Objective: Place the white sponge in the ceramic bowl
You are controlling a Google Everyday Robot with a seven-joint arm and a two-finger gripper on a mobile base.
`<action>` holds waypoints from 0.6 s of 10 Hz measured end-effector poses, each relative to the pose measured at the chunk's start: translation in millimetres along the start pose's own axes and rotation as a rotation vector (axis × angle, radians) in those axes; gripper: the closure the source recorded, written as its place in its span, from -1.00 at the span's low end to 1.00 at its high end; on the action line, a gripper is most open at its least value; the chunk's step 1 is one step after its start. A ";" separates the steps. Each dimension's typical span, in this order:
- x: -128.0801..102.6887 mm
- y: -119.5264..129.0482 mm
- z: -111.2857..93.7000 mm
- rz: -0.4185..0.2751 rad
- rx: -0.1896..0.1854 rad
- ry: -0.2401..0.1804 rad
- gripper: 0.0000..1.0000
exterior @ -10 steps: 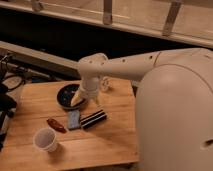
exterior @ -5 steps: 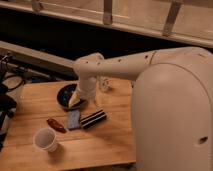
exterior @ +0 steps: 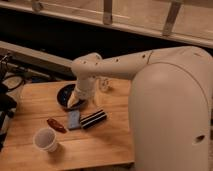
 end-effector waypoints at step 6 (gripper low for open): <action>-21.8 39.3 24.5 -0.079 -0.018 0.016 -0.60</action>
